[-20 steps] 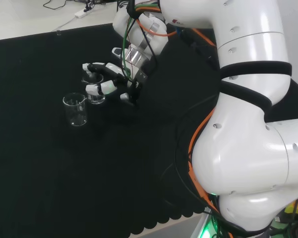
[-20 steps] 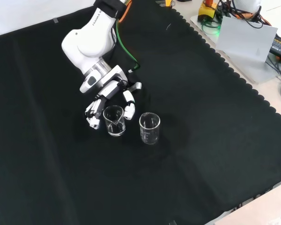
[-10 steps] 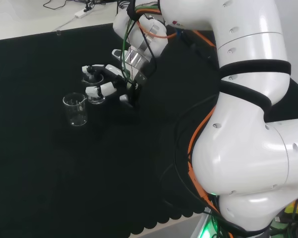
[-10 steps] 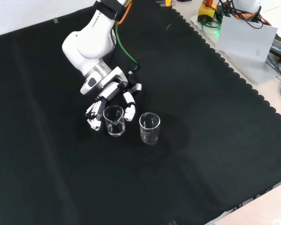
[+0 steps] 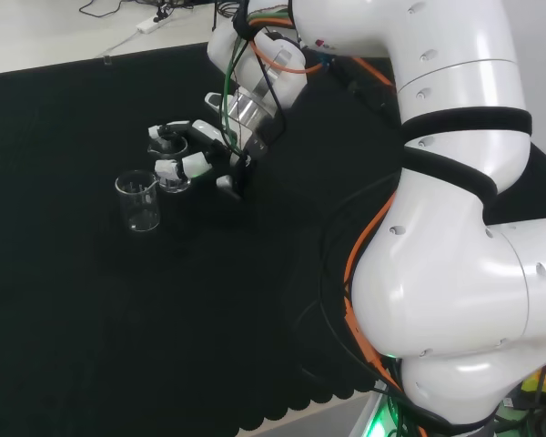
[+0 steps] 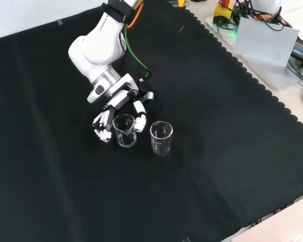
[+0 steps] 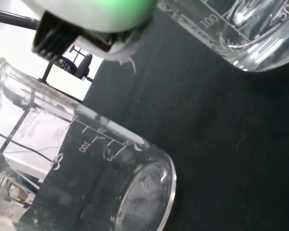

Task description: Pick up the beaker on the right.

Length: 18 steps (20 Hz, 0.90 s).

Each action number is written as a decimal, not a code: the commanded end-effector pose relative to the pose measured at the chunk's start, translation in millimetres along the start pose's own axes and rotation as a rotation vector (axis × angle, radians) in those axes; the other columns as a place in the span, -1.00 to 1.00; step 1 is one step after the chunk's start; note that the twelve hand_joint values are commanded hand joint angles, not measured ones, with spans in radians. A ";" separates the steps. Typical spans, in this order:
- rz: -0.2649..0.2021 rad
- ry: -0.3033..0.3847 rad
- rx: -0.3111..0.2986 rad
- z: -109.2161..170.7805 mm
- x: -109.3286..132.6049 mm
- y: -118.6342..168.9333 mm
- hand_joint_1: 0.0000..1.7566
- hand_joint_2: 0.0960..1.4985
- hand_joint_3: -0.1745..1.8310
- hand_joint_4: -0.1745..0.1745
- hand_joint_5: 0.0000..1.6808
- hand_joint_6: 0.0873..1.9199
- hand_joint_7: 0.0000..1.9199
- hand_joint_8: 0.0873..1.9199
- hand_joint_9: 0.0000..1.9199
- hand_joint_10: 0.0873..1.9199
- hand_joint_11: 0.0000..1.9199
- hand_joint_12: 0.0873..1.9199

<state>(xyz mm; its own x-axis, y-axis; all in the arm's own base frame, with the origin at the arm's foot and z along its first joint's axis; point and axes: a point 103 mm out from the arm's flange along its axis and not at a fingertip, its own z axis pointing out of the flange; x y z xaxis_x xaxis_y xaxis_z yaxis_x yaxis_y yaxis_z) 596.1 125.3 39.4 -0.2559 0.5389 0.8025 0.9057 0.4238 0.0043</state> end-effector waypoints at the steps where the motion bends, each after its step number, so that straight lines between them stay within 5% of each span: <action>1: 0.004 0.001 0.008 3.4 1.5 1.4 0.16 -0.33 -0.11 0.01 -0.25 -0.47 -0.50 -0.54 -0.43 -0.52 -0.99 0.36; 4: 0.014 0.025 0.001 1.8 -0.4 -0.2 0.19 -0.28 -0.10 0.11 -0.14 -0.15 -0.41 -0.52 -0.37 -0.52 -0.95 0.37; 10: 0.028 0.015 0.014 46.5 9.4 34.0 0.23 -0.28 -0.10 0.11 -0.07 -0.03 -0.35 -0.51 -0.32 -0.52 -0.89 0.36; 18: 0.005 0.064 -0.009 2.7 -0.3 -3.0 0.25 -0.33 -0.06 0.01 -0.21 0.02 -0.40 -0.52 -0.36 -0.53 -0.90 0.35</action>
<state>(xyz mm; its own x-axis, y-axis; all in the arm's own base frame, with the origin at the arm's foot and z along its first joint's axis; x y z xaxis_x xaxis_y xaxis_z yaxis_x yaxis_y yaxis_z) 595.6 166.2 28.7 -0.2508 0.5115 0.8219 0.8913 0.4534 -0.0102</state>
